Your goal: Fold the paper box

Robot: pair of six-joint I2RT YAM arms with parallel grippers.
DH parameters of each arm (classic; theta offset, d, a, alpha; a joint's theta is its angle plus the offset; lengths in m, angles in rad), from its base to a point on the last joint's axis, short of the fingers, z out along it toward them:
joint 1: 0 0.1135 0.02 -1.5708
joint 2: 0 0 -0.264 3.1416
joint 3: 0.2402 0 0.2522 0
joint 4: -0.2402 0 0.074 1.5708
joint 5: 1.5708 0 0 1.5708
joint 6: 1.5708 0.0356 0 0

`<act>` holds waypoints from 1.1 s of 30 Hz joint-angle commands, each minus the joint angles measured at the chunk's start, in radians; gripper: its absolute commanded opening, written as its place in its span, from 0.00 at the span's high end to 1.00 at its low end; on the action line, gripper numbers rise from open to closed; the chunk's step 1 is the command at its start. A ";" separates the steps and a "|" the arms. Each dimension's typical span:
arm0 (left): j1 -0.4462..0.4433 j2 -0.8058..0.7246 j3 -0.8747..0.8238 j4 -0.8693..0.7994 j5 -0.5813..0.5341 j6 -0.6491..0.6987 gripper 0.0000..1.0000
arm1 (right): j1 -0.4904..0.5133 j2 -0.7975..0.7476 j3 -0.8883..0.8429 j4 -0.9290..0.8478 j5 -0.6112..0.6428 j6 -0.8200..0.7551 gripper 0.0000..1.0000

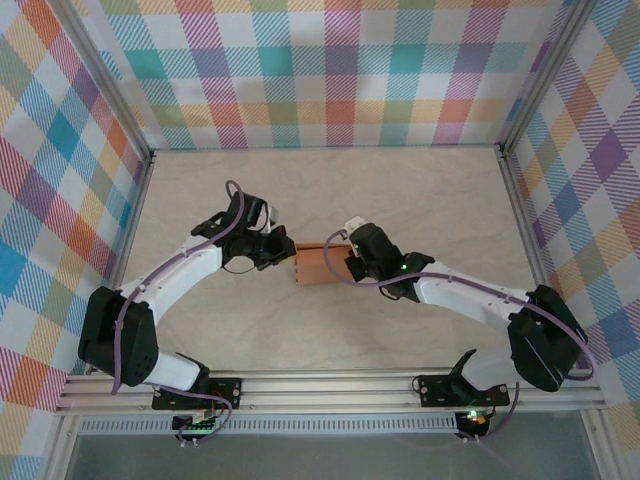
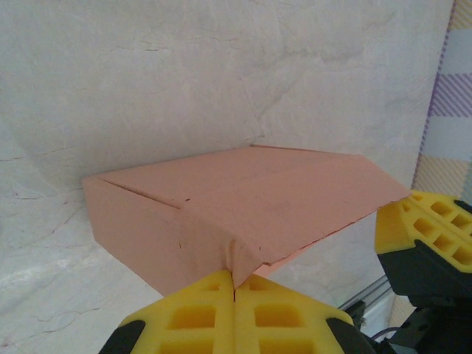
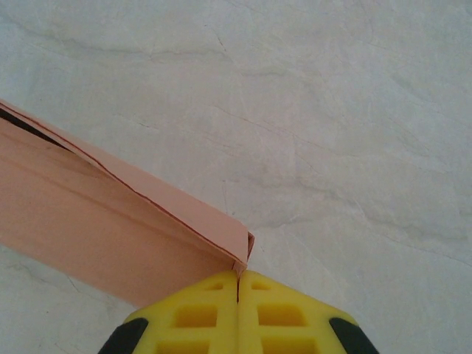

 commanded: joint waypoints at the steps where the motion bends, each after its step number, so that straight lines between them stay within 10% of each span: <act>1: 0.015 0.004 0.005 0.087 0.094 -0.040 1.00 | 0.021 0.027 0.019 -0.041 -0.049 -0.032 1.00; 33: 0.083 0.024 -0.057 0.246 0.234 -0.218 1.00 | 0.021 0.031 0.048 -0.062 -0.004 -0.094 1.00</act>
